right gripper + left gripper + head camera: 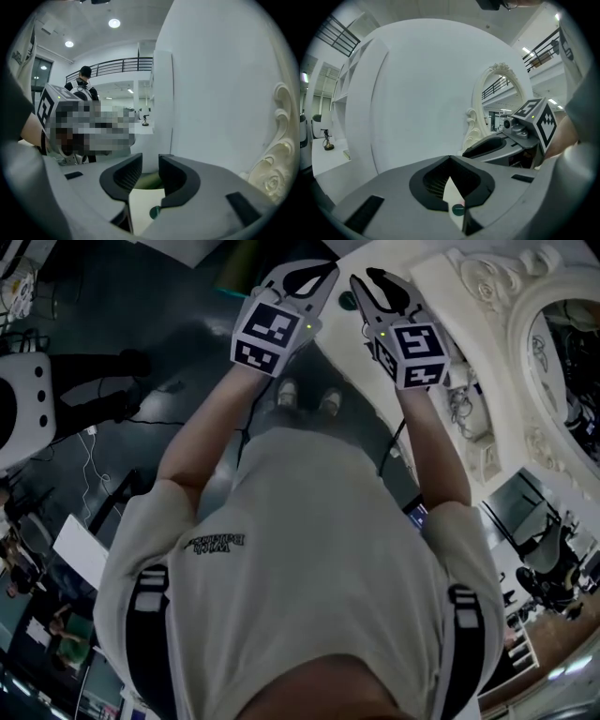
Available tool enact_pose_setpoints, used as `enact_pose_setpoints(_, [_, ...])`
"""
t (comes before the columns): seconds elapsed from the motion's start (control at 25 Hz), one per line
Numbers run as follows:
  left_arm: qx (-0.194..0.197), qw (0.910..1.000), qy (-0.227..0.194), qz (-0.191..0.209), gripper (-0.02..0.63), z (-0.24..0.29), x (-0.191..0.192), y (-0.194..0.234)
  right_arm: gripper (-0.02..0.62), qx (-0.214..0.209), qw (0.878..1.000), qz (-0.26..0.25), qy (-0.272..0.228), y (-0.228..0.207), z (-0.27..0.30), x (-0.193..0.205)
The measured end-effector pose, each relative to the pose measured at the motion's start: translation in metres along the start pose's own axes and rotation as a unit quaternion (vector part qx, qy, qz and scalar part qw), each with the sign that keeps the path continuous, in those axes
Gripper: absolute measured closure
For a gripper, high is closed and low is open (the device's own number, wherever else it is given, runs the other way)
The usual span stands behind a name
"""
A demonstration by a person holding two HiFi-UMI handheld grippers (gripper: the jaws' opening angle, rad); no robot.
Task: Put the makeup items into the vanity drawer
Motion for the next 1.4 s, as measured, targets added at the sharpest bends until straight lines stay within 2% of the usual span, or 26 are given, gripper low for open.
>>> enact_pose_setpoints(0.28, [0.017,0.9983,0.053,-0.014,0.592,0.034,0.053,0.008,0.482,-0.001,0.998,0.012,0.067,-0.013,0.042,0.055])
enact_pose_setpoints(0.68, [0.040,0.9903,0.125,-0.044,0.592,0.078,0.134,0.011,0.482,-0.005,0.987,0.032,0.155,-0.025,0.088,0.144])
enact_pose_setpoints(1.08, [0.056,0.9803,0.179,-0.062,0.592,0.096,0.195,0.008,0.483,-0.011,0.977,0.030,0.209,-0.024,0.109,0.202])
enact_pose_setpoints(1.4, [0.067,0.9746,0.204,-0.064,0.592,0.101,0.222,0.000,0.491,-0.011,0.971,0.019,0.239,-0.022,0.116,0.228])
Point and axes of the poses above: the fingertips, and each gripper's own axes: z forward along the fingers, y to its left, x out of its underside, the point moved 1 cm from there along -z, backward along the fingers, and after that the axes turned 3 degrees about y, right-handed, at the moved point
